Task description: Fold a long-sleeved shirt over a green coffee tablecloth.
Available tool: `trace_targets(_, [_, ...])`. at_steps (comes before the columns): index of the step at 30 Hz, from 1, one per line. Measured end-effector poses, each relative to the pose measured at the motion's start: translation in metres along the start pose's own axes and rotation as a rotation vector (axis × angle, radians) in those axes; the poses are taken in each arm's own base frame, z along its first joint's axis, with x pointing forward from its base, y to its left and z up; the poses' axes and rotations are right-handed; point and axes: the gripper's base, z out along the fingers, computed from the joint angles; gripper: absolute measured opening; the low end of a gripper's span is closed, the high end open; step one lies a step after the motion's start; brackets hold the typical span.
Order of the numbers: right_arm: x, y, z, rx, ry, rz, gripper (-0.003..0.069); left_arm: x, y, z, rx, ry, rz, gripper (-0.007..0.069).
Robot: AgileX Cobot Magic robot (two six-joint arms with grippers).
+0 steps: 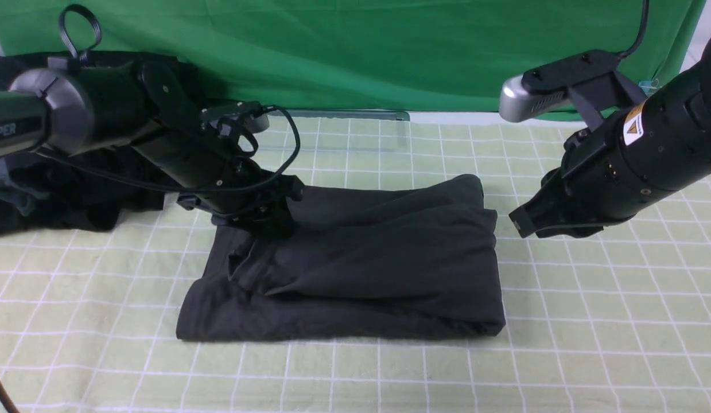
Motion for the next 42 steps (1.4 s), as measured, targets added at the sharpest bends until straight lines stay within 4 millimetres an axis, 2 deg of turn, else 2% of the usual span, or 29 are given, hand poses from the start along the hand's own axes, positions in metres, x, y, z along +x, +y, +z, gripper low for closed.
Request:
trace_targets(1, [0.0, 0.0, 0.0, 0.0, -0.002, 0.0, -0.0006, 0.0, -0.001, 0.0, 0.015, -0.005, 0.018, 0.0107])
trace_targets(2, [0.0, 0.0, 0.0, 0.0, -0.002, 0.0, -0.0006, -0.001, -0.002, 0.0, 0.018, -0.007, 0.025, 0.007])
trace_targets(6, [0.0, 0.0, 0.0, 0.0, -0.002, 0.0, -0.0006, -0.002, -0.002, -0.001, 0.019, -0.011, 0.043, 0.0017])
trace_targets(9, [0.0, 0.0, 0.0, 0.0, -0.002, 0.0, -0.0006, -0.004, -0.002, -0.005, 0.001, 0.006, 0.065, 0.0014])
trace_targets(16, [0.0, 0.0, 0.0, 0.0, -0.002, 0.0, -0.0006, -0.003, -0.002, -0.036, -0.075, 0.027, 0.07, 0.0014])
trace_targets(20, [0.0, 0.0, 0.0, 0.0, -0.002, 0.0, -0.0006, 0.004, 0.011, -0.067, -0.119, 0.0, -0.011, 0.0014])
trace_targets(22, [0.0, 0.0, 0.0, -0.001, -0.002, 0.001, -0.0006, 0.008, 0.015, -0.071, -0.128, 0.008, -0.018, 0.0014])
trace_targets(27, [-0.001, 0.0, 0.0, -0.002, -0.014, 0.001, -0.0005, 0.017, 0.02, -0.064, -0.14, 0.047, -0.026, 0.0023])
trace_targets(30, [-0.003, 0.0, 0.0, -0.003, -0.031, 0.001, -0.0002, 0.019, 0.022, -0.059, -0.146, 0.068, -0.032, 0.0083])
trace_targets(32, [-0.003, 0.0, 0.002, -0.003, -0.029, -0.004, -0.0002, 0.019, 0.025, -0.059, -0.174, 0.076, -0.01, 0.0174])
trace_targets(33, [-0.003, 0.0, 0.002, -0.003, -0.029, -0.004, -0.0002, 0.019, 0.025, -0.059, -0.177, 0.076, -0.007, 0.0174])
trace_targets(34, [-0.003, 0.0, 0.004, -0.003, -0.022, -0.014, -0.0001, 0.018, 0.027, -0.062, -0.202, 0.074, 0.014, 0.0244])
trace_targets(38, [-0.003, -0.002, 0.011, 0.003, -0.002, -0.046, 0.0004, 0.004, 0.024, -0.082, -0.239, 0.009, 0.028, 0.0399])
trace_targets(40, [-0.004, -0.005, 0.015, 0.008, 0.006, -0.044, 0.0006, -0.003, 0.018, -0.091, -0.222, -0.042, 0.031, 0.0436])
trace_targets(42, [-0.008, -0.006, 0.017, 0.011, 0.006, -0.043, 0.0008, -0.008, 0.013, -0.092, -0.196, -0.08, 0.051, 0.0441])
